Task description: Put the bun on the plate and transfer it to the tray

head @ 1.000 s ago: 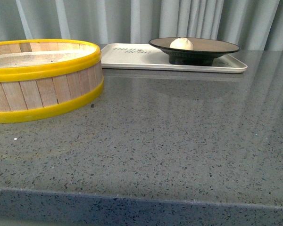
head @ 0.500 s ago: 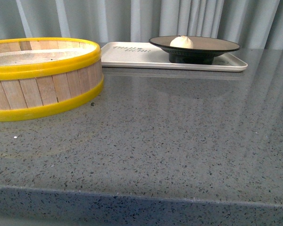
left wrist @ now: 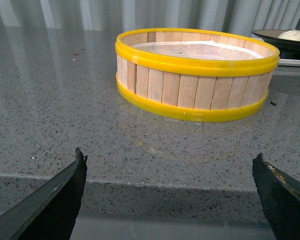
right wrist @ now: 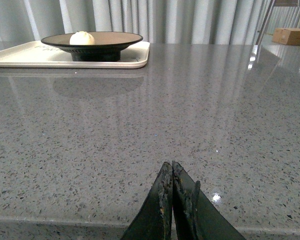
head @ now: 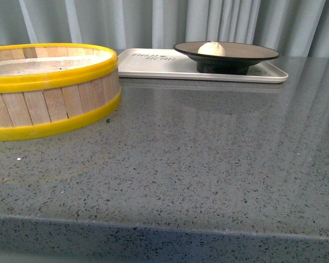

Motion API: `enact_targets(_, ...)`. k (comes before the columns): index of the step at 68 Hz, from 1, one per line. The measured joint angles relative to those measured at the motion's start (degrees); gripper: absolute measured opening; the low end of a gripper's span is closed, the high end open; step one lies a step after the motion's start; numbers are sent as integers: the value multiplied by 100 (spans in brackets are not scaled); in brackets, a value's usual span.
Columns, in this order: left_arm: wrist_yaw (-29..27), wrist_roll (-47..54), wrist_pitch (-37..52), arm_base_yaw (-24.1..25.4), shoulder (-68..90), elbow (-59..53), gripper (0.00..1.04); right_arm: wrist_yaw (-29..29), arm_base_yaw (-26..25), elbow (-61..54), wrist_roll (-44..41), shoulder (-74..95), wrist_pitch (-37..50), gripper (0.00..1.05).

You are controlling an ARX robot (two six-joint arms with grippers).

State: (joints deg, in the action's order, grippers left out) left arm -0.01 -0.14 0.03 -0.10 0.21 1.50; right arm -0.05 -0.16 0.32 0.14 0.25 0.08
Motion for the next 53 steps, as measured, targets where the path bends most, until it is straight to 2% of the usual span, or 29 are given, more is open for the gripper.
enact_targets(6, 2, 0, 0, 0, 0, -2, 98, 2, 0, 0, 0, 0, 0, 2)
enact_targets(8, 0, 0, 0, 0, 0, -2, 98, 0, 0, 0, -4, 0, 0, 5)
enact_targets(18, 0, 0, 0, 0, 0, -2, 98, 0, 0, 0, -4, 0, 0, 33)
enact_targets(39, 0, 0, 0, 0, 0, -2, 98, 0, 0, 0, -4, 0, 0, 83)
enact_targets(43, 0, 0, 0, 0, 0, -2, 98, 0, 0, 0, -4, 0, 0, 95)
enact_targets(45, 0, 0, 0, 0, 0, 0, 98, 0, 0, 0, 2, 0, 0, 98)
enact_targets(53, 0, 0, 0, 0, 0, -2, 98, 0, 0, 0, -2, 0, 0, 96)
